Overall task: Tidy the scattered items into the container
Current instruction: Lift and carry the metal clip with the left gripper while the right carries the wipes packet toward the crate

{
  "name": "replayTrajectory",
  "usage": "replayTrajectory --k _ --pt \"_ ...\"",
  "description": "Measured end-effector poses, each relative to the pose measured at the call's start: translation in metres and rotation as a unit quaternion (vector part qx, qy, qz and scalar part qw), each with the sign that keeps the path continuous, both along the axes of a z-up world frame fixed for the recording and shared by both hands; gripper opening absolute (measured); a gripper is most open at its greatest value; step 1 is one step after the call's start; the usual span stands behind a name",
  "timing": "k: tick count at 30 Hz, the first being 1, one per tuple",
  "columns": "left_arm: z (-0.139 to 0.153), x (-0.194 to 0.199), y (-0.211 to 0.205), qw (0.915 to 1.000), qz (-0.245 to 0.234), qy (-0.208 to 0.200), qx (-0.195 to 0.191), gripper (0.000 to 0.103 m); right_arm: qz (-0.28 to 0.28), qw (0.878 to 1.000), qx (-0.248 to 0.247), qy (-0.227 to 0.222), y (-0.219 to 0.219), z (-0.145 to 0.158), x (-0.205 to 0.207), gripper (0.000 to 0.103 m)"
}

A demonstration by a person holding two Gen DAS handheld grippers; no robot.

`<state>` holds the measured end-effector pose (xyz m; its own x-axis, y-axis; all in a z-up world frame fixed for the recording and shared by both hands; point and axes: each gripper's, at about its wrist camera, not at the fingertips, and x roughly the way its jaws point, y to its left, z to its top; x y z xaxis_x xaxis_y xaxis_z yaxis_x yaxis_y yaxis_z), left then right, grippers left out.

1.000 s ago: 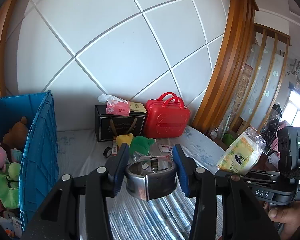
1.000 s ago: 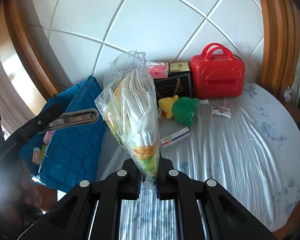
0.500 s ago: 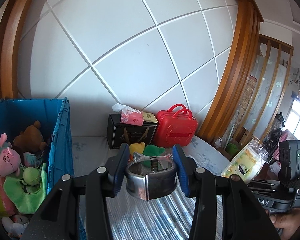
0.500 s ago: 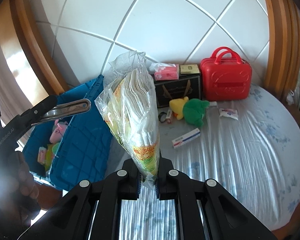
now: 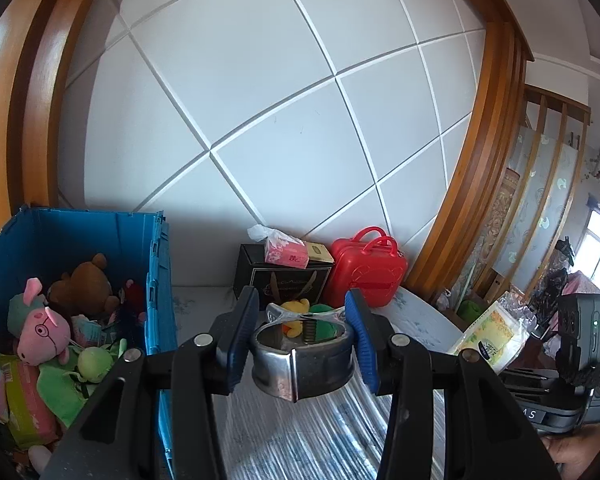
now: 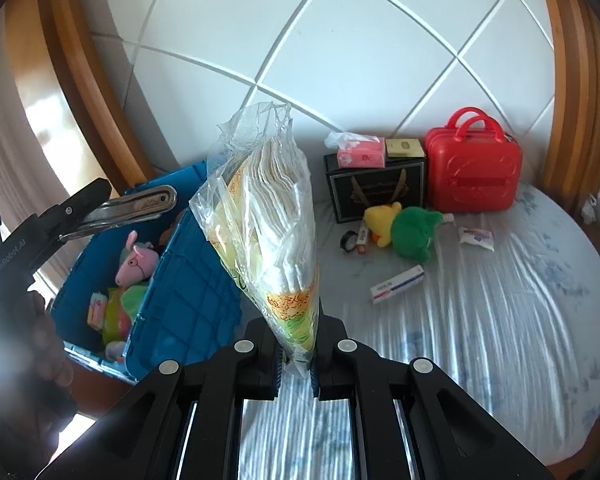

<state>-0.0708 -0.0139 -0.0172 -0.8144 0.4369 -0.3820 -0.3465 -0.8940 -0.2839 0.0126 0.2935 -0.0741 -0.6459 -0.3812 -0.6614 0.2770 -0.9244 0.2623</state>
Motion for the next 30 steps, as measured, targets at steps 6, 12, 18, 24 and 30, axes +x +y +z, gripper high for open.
replayTrajectory --k 6,12,18,24,30 --pt "-0.002 0.001 -0.023 0.9999 0.012 -0.002 0.006 0.044 0.007 1.000 0.001 0.002 -0.020 0.002 0.004 0.010" --pt "-0.005 0.002 -0.048 0.9994 0.030 -0.004 0.014 0.044 0.018 1.000 0.005 0.004 -0.041 0.005 0.006 0.010" --pt "-0.012 0.004 -0.072 0.9986 0.048 -0.010 0.019 0.044 0.038 0.999 0.019 -0.001 -0.068 0.003 0.006 0.010" --pt "-0.018 0.010 -0.096 0.9972 0.068 -0.018 0.023 0.044 0.056 0.998 0.026 0.001 -0.094 0.006 0.010 0.010" --pt "-0.028 0.014 -0.124 0.9948 0.095 -0.030 0.023 0.044 0.076 0.997 0.034 0.005 -0.122 0.010 0.014 0.010"
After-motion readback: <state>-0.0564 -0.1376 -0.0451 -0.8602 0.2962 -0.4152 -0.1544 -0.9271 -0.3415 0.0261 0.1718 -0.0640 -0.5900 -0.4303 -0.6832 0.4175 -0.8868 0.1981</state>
